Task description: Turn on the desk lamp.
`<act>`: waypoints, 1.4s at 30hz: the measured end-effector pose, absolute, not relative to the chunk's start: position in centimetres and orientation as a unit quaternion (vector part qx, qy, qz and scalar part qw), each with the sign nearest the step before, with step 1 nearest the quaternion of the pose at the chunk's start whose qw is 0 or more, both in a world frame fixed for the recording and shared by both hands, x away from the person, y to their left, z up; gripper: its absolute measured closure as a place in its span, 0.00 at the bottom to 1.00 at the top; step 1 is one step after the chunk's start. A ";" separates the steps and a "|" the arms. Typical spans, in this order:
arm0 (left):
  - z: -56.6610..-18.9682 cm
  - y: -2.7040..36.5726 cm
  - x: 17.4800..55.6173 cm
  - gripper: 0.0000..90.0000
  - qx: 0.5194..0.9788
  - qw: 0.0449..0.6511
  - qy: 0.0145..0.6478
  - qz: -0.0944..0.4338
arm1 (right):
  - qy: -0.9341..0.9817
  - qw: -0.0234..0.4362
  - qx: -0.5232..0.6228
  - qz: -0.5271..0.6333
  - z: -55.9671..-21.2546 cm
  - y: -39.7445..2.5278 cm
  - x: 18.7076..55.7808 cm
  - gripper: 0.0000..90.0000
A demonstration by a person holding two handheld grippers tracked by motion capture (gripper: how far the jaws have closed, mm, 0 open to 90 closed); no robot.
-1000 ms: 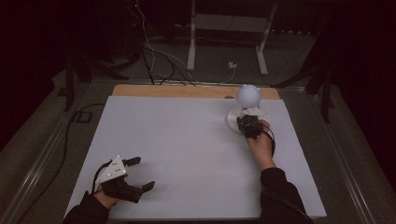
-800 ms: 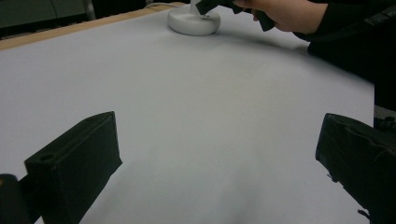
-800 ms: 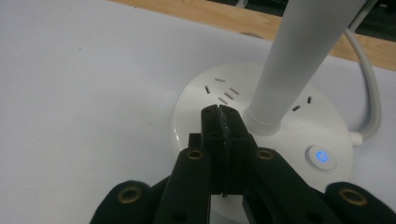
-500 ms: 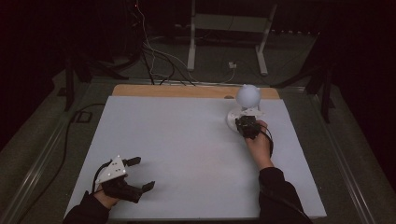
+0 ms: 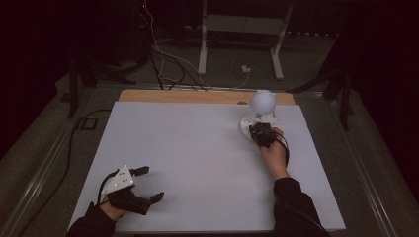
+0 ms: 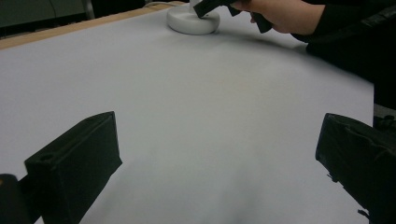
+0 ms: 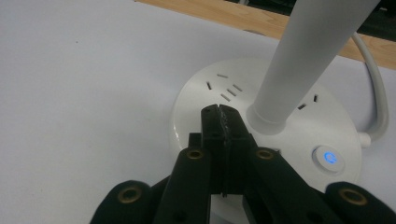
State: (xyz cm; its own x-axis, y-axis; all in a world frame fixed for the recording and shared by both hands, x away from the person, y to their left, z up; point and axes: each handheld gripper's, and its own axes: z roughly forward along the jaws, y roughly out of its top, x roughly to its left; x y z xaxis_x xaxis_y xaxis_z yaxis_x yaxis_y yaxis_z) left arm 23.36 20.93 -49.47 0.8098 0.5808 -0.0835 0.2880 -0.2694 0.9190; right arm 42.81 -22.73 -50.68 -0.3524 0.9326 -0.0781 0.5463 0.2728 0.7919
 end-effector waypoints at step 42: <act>-49.5 21.0 23.4 0.00 0.785 0.536 0.277 0.137 | 0.734 0.208 0.463 0.451 -46.7 -23.7 40.2 0.15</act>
State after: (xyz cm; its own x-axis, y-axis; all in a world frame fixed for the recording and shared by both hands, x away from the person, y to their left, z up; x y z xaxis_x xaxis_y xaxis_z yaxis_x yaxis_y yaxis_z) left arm 23.40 20.96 -49.48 0.8089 0.5821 -0.0827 0.2889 -0.2710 0.9182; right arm 40.15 -23.73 -46.74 -0.4847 0.8675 0.1120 0.4923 0.1646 0.8547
